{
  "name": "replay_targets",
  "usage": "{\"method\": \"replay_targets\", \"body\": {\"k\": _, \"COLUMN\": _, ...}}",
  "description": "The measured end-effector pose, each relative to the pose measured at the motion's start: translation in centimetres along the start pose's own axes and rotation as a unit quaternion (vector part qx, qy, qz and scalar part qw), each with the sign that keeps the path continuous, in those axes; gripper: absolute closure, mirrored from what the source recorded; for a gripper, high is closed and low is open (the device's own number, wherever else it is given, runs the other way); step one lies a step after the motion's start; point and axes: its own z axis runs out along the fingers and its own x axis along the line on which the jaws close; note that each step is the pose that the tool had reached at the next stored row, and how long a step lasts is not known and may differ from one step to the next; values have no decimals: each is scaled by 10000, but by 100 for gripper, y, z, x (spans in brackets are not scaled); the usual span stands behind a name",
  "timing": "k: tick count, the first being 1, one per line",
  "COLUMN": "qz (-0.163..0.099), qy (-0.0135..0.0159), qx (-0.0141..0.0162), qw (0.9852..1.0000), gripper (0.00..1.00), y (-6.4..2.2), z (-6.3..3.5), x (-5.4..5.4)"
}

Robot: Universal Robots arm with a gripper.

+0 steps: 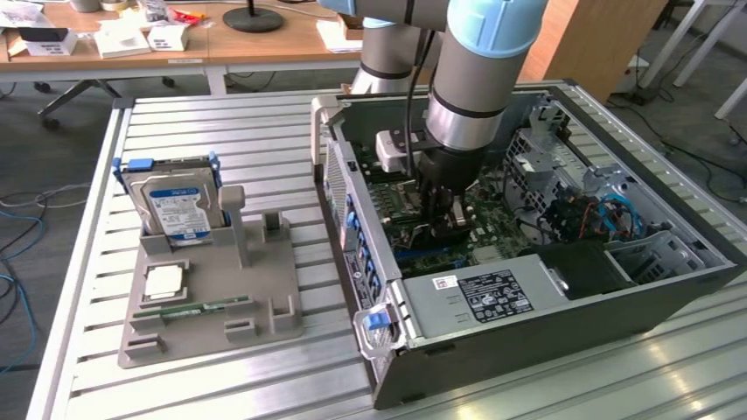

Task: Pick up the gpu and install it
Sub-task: 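Insert the gpu into the slot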

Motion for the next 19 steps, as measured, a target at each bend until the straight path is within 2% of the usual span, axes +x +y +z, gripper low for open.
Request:
{"method": "replay_targets", "body": {"k": 10, "qz": 0, "qy": 0, "qx": 0, "qw": 10000, "gripper": 59, "y": 0, "z": 0, "x": 0}}
{"method": "replay_targets", "body": {"k": 11, "qz": 0, "qy": 0, "qx": 0, "qw": 10000, "gripper": 54, "y": 0, "z": 0, "x": 0}}
{"method": "replay_targets", "body": {"k": 12, "qz": 0, "qy": 0, "qx": 0, "qw": 10000, "gripper": 54, "y": 0, "z": 0, "x": 0}}
{"method": "replay_targets", "body": {"k": 14, "qz": 0, "qy": 0, "qx": 0, "qw": 10000, "gripper": 42, "y": 0, "z": 0, "x": 0}}
{"method": "replay_targets", "body": {"k": 16, "qz": 0, "qy": 0, "qx": 0, "qw": 10000, "gripper": 42, "y": 0, "z": 0, "x": 0}}
{"method": "replay_targets", "body": {"k": 17, "qz": 0, "qy": 0, "qx": 0, "qw": 10000, "gripper": 36, "y": 0, "z": 0, "x": 0}}
{"method": "replay_targets", "body": {"k": 19, "qz": 0, "qy": 0, "qx": 0, "qw": 10000, "gripper": 36, "y": 0, "z": 0, "x": 0}}
